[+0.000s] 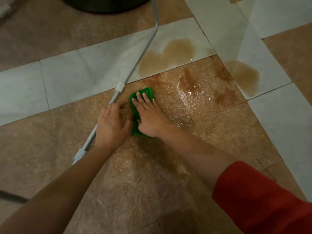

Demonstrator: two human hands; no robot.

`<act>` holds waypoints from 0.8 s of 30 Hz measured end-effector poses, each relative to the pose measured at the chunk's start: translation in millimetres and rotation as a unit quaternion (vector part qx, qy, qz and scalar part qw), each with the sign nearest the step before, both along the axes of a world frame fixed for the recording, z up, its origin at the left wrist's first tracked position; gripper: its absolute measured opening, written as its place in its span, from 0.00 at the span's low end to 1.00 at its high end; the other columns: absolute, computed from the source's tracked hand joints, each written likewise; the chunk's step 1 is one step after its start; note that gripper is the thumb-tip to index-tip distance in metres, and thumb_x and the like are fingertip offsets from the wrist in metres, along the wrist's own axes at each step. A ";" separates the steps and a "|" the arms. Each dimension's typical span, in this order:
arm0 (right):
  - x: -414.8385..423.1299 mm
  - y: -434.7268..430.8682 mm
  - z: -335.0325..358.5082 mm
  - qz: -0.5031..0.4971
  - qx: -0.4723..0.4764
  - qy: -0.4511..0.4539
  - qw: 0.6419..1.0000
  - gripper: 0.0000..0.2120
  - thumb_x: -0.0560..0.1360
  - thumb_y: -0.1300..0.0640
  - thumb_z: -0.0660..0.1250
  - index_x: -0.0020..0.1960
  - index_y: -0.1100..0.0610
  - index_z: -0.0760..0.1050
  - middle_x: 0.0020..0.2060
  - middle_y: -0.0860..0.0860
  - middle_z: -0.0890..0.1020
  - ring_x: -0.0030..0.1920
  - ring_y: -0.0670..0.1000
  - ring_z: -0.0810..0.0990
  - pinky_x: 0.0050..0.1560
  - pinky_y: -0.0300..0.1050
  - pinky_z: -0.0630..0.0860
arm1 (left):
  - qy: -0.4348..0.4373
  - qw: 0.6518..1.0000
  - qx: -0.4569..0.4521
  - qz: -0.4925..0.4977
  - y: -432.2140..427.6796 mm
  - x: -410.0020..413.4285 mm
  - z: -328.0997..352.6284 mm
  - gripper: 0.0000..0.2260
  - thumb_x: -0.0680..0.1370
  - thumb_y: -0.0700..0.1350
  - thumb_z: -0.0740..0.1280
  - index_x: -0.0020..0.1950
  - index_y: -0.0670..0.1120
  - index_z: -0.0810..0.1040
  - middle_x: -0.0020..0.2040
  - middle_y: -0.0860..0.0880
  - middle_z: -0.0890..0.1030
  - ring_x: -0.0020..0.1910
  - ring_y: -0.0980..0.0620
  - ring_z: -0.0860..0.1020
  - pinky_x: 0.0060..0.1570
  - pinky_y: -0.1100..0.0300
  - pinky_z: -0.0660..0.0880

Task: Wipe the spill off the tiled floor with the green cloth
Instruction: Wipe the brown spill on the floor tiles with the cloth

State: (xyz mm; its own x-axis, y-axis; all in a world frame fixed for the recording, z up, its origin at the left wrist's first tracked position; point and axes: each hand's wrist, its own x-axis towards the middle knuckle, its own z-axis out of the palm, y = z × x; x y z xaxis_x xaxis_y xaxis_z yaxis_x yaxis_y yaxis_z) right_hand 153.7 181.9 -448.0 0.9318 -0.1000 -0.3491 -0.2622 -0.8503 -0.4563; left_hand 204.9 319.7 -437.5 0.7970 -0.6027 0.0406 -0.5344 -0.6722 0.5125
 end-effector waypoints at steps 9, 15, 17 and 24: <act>-18.8 -18.7 -4.2 0.068 -0.015 -0.017 0.997 0.29 0.80 0.54 0.55 0.77 0.51 0.46 0.77 0.49 0.43 0.76 0.48 0.38 0.72 0.46 0.36 | 0.009 1.000 0.000 -0.016 -4.7 -8.0 -5.1 0.17 0.74 0.40 0.66 0.63 0.43 0.71 0.55 0.43 0.76 0.55 0.44 0.71 0.55 0.54 0.67; -6.6 -2.9 1.4 -0.033 -0.024 -0.026 0.999 0.33 0.78 0.58 0.57 0.77 0.54 0.45 0.77 0.52 0.42 0.76 0.51 0.37 0.73 0.49 0.35 | 0.007 1.000 0.009 -0.023 -6.6 -4.7 -5.1 0.17 0.74 0.40 0.66 0.62 0.43 0.72 0.55 0.43 0.76 0.56 0.44 0.72 0.57 0.53 0.68; -18.1 3.7 1.2 0.003 -0.020 -0.041 0.999 0.33 0.77 0.59 0.59 0.77 0.54 0.47 0.77 0.52 0.44 0.76 0.51 0.39 0.73 0.48 0.35 | 0.009 1.000 0.002 -0.010 -9.4 -4.0 -2.8 0.15 0.74 0.39 0.65 0.61 0.42 0.72 0.55 0.42 0.76 0.55 0.44 0.71 0.56 0.52 0.68; -64.8 -31.7 -4.4 -0.026 -0.020 -0.025 0.999 0.32 0.79 0.61 0.57 0.77 0.50 0.45 0.76 0.48 0.42 0.73 0.46 0.35 0.73 0.47 0.34 | 0.029 0.999 -0.003 -0.028 -17.8 -18.1 -1.4 0.16 0.74 0.41 0.64 0.62 0.44 0.72 0.55 0.44 0.76 0.56 0.45 0.71 0.57 0.51 0.68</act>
